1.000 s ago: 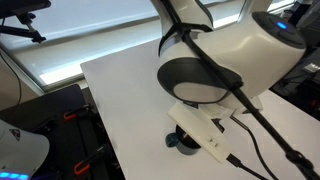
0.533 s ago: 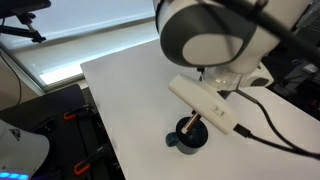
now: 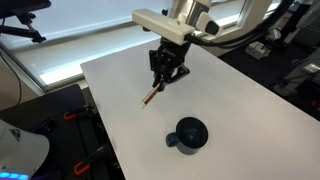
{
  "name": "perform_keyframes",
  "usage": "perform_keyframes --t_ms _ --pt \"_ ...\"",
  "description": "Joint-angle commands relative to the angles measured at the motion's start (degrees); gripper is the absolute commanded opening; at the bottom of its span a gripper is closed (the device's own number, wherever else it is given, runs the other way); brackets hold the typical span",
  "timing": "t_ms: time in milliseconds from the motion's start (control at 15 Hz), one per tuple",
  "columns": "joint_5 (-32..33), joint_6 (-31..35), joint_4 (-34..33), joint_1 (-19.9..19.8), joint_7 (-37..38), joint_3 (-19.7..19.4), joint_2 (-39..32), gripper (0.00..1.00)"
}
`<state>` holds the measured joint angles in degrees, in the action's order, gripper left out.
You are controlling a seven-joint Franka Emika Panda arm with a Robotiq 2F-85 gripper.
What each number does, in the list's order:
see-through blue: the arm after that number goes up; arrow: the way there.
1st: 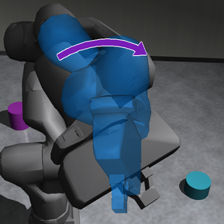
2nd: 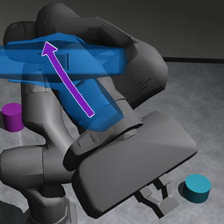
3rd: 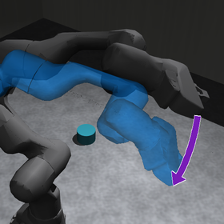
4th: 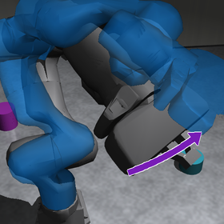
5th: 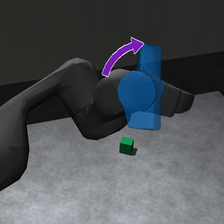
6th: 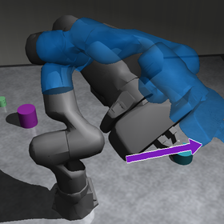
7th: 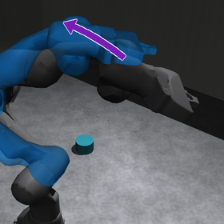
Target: Pick up the marker from the mug and place it on the table
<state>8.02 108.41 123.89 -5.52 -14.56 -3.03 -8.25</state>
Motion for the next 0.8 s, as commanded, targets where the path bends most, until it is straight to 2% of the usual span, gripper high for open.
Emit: perform_keyframes --t_ms 0,200,733 --pt "-1.7 -7.4 -0.3 2.8 3.0 2.1 -1.8 0.05" --pt "-2.5 -5.7 1.6 3.9 3.7 3.2 -3.1 0.05" --pt "-4.0 14.6 8.0 3.3 1.9 3.6 -8.4 0.05"
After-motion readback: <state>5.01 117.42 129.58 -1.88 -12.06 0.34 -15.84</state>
